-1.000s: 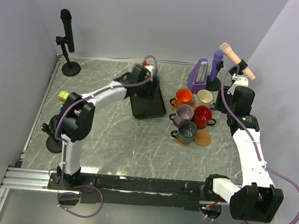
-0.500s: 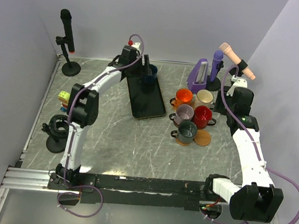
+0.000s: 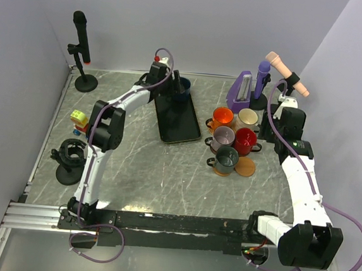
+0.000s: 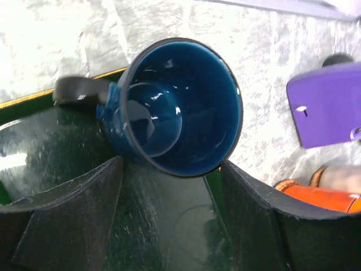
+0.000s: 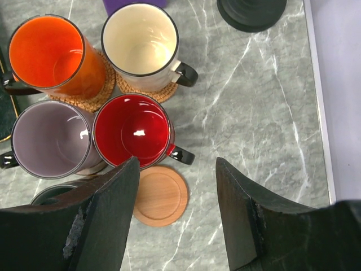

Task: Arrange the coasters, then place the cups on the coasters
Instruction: Pick up the cup from the tray, then place the cup at the center of the board, then pick up the cup at the center of the board.

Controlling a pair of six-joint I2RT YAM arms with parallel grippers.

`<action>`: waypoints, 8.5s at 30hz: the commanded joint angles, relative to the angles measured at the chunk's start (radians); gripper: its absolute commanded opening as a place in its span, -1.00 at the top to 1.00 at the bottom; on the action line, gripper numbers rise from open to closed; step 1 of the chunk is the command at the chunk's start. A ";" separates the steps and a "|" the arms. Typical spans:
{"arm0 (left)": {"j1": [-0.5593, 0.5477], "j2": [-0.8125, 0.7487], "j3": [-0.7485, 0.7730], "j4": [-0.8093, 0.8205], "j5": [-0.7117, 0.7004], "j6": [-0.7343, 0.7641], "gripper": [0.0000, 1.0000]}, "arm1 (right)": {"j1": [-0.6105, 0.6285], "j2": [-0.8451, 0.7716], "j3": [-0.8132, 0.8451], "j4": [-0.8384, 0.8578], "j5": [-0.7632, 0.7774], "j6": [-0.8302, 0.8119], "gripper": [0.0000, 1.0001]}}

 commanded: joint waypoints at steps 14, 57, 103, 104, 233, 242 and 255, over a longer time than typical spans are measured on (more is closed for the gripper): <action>0.040 0.066 0.151 -0.097 -0.120 -0.157 -0.24 | 0.008 0.027 0.038 0.013 -0.007 0.000 -0.26; 0.000 -0.265 -0.022 -0.663 0.339 0.707 0.99 | 0.029 -0.026 -0.018 0.031 -0.030 0.047 -0.26; -0.393 -0.626 -0.559 -0.469 0.029 0.859 0.99 | 0.108 0.030 0.016 0.016 -0.015 0.033 -0.25; -0.400 -0.624 -0.572 -0.465 0.026 0.857 0.99 | 0.106 0.033 0.018 0.014 -0.016 0.031 -0.25; 0.167 -1.233 -0.980 -0.031 0.012 0.290 -0.99 | 0.936 0.530 0.252 0.013 -0.038 0.128 -0.07; 0.167 -1.216 -0.968 -0.053 0.003 0.291 -0.93 | 0.942 0.601 0.228 0.072 -0.053 0.122 0.24; 0.167 -1.233 -0.969 -0.057 -0.012 0.302 -0.93 | 0.953 0.535 0.205 0.076 -0.042 0.160 1.00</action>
